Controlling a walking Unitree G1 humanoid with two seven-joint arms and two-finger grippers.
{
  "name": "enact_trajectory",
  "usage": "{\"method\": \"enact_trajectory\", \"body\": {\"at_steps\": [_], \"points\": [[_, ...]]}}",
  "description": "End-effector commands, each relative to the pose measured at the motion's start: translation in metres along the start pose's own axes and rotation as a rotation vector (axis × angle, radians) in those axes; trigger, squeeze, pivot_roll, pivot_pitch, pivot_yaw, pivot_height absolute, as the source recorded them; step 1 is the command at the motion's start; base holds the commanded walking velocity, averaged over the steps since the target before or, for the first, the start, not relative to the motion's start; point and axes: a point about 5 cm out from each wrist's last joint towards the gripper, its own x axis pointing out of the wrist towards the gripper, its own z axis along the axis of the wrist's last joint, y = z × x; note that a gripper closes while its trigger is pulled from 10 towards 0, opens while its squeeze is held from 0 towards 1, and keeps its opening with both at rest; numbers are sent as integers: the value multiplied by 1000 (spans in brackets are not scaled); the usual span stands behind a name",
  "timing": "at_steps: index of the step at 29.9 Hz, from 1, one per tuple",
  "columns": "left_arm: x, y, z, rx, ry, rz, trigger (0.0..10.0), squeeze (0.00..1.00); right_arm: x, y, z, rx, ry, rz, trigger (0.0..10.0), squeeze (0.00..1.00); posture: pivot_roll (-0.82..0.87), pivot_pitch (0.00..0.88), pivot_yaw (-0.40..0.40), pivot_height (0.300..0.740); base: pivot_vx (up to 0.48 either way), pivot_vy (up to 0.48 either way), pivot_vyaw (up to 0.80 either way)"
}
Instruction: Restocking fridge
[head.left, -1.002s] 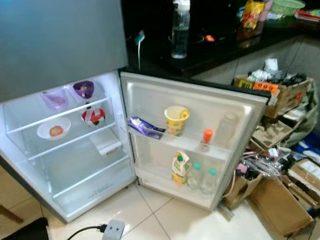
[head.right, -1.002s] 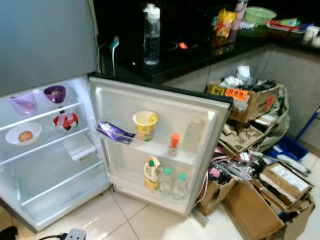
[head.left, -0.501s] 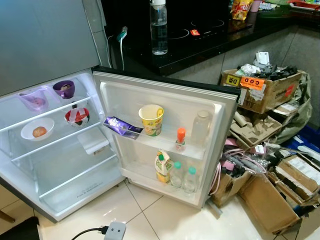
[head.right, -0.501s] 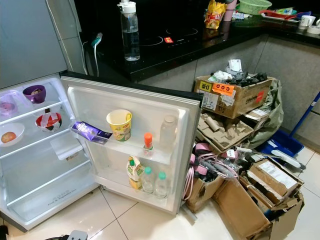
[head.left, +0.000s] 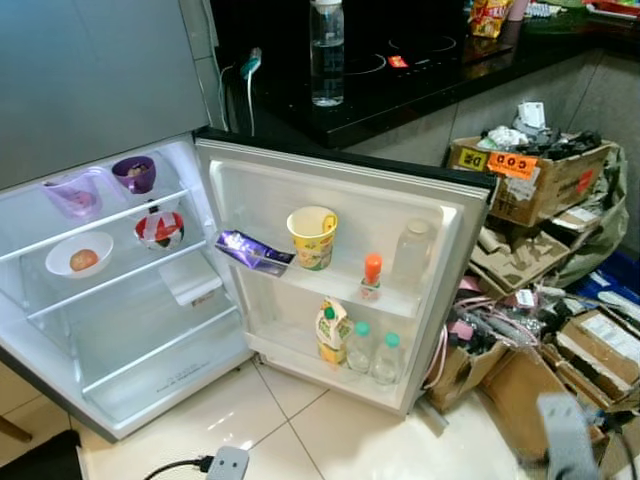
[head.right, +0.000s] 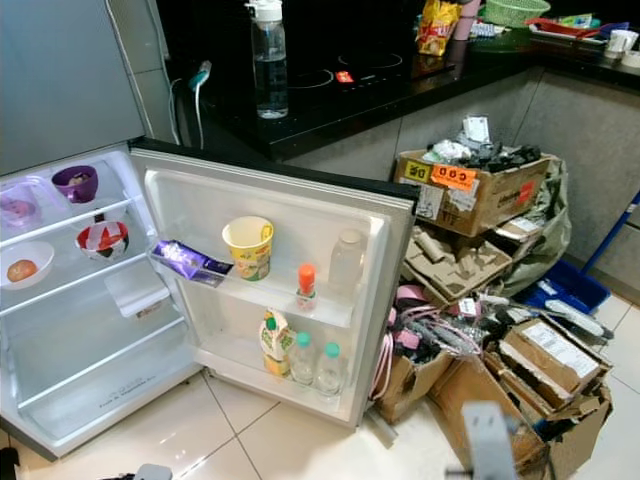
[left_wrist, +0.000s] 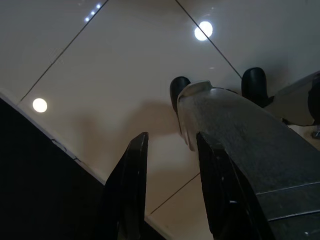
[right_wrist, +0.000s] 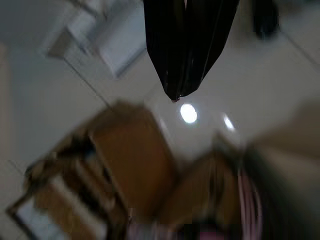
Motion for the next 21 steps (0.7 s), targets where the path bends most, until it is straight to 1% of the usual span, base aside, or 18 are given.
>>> {"method": "enact_trajectory", "body": {"at_steps": [1, 2, 3, 5, 6, 7, 8, 11, 12, 14, 16, 19, 21], "points": [[-2, 6, -6, 0, 21, 17, 10000, 0, 2, -1, 15, 69, -62, 29, 10000, 0, -51, 5, 31, 740, 0, 0, 0], [-2, 6, -6, 0, 23, 17, 10000, 0, 5, 3, 35, 92, -133, 77, 10000, 0, -50, 5, 31, 740, 0, 0, 0], [-2, 6, -6, 0, 23, 17, 10000, 0, 5, 3, 35, 92, -133, 77, 10000, 0, -50, 5, 31, 740, 0, 0, 0], [-2, 6, -6, -3, 23, 16, 10000, 0, 8, 11, 79, 153, -282, 163, 10000, 0, -49, 6, 28, 740, 0, 0, 0], [-2, 6, -6, -3, 23, 16, 10000, 0, 8, 11, 79, 153, -282, 163, 10000, 0, -49, 6, 28, 740, 0, 0, 0], [-2, 5, -6, -5, 23, 15, 10000, 0, 8, 12, 90, 173, -323, 182, 10000, 0, -49, 6, 28, 740, 0, 0, 0], [-2, 5, -6, -5, 23, 15, 10000, 0, 8, 12, 90, 173, -323, 182, 10000, 0, -49, 6, 28, 740, 0, 0, 0], [-2, 5, -7, -7, 22, 14, 10000, 0, 6, 15, 126, 271, -440, 241, 10000, 0, -44, 7, 29, 740, 0, 0, 0], [-2, 5, -7, -7, 23, 15, 10000, 0, 6, 19, 133, 265, -460, 269, 10000, 0, -44, 7, 29, 740, 0, 0, 0], [-2, 5, -7, -7, 23, 15, 10000, 0, 6, 19, 133, 265, -460, 269, 10000, 0, -44, 7, 29, 740, 0, 0, 0], [-2, 6, -7, -7, 24, 16, 10000, 0, 5, 26, 141, 246, -476, 311, 10000, 0, -39, 8, 26, 740, 0, 0, 0], [-3, 7, -8, -8, 25, 18, 10000, 0, 3, 27, 151, 287, -513, 351, 10000, 0, -36, 11, 28, 740, 0, 0, 0], [-3, 7, -8, -8, 25, 19, 10000, 0, 2, 28, 155, 297, -529, 368, 10000, 0, -36, 11, 28, 740, 0, 0, 0]]}}
